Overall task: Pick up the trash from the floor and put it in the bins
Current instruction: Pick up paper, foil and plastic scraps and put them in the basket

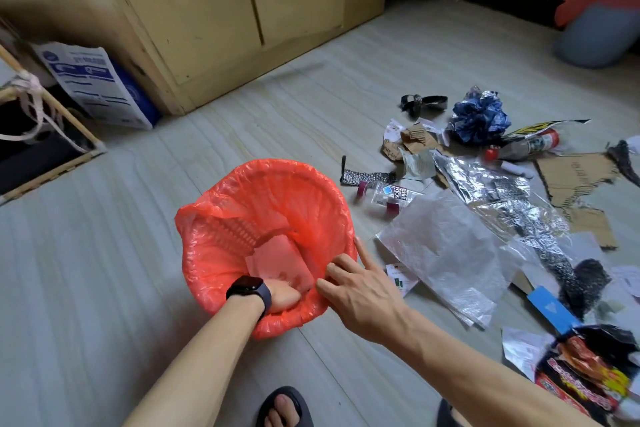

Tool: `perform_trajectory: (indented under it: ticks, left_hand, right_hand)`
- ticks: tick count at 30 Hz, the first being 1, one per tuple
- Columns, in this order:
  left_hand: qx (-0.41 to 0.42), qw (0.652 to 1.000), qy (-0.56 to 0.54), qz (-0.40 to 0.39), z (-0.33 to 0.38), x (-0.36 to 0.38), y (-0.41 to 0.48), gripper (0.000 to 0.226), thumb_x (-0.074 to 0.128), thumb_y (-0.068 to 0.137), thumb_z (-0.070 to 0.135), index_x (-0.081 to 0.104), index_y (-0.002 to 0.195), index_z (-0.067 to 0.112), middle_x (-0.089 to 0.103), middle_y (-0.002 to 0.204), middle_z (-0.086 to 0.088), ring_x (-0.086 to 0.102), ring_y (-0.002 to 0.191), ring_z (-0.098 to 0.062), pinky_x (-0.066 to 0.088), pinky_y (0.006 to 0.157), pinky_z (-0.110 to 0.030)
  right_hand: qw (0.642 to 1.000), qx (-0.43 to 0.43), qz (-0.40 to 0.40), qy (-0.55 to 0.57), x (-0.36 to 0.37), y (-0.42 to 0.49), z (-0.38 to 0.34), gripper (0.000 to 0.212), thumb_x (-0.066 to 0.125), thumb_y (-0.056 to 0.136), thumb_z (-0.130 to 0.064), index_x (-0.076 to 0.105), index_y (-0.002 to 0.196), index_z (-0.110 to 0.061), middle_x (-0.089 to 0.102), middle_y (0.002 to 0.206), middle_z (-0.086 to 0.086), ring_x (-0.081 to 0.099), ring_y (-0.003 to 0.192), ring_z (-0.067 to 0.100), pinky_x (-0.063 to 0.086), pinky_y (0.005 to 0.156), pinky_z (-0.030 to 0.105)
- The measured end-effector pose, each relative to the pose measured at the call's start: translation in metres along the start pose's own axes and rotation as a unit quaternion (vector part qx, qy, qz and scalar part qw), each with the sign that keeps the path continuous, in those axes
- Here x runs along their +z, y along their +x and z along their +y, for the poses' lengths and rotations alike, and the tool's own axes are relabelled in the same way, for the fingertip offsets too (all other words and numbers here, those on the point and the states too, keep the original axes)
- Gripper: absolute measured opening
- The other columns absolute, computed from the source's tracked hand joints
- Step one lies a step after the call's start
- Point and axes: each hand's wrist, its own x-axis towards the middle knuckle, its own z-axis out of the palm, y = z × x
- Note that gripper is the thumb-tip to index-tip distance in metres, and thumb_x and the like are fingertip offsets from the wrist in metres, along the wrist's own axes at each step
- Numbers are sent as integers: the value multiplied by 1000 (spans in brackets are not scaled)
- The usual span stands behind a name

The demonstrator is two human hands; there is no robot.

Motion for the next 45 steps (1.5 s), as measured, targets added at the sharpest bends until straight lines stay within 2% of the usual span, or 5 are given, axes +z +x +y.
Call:
perform_trajectory:
  ticks: [7, 22, 33, 41, 45]
  left_hand:
    - [63, 983, -55, 161, 11, -31, -63, 42, 40, 99, 26, 53, 139, 19, 52, 144, 0, 46, 133, -18, 35, 108, -25]
    - [181, 913, -6, 365, 76, -24, -152, 35, 43, 85, 35, 68, 109, 36, 70, 112, 15, 63, 107, -10, 51, 91, -32]
    - [217, 946, 157, 183, 189, 24, -28, 36, 44, 93, 30, 56, 127, 29, 52, 135, 1, 51, 123, -26, 45, 97, -36]
    - [132, 960, 152, 197, 196, 77, 76, 76, 51, 91, 29, 9, 153, 39, -9, 162, -8, 11, 147, -30, 29, 110, -51]
    - [139, 952, 181, 205, 181, 99, 108, 65, 36, 100, 33, 0, 153, 41, -4, 164, -2, 6, 150, -21, 26, 108, -58]
  right_hand:
    - [999, 22, -24, 28, -13, -4, 0, 15, 66, 82, -30, 53, 77, -25, 52, 72, -6, 53, 86, 23, 39, 102, 60]
    - [969, 181, 64, 155, -46, -96, -5, 43, 66, 80, -28, 57, 122, -26, 57, 130, -4, 55, 119, 21, 51, 96, 36]
    - [829, 513, -144, 172, 12, -240, 84, 62, 54, 87, -36, 36, 143, -20, 35, 150, 8, 38, 132, 29, 41, 104, 37]
    - [816, 487, -286, 122, 56, -289, 120, 115, 66, 73, -62, -9, 156, -34, -21, 163, 7, -9, 152, 29, 11, 122, 50]
    - [811, 482, -309, 120, 73, -289, 127, 122, 68, 71, -67, -14, 155, -33, -19, 164, 7, -6, 152, 28, 14, 120, 51]
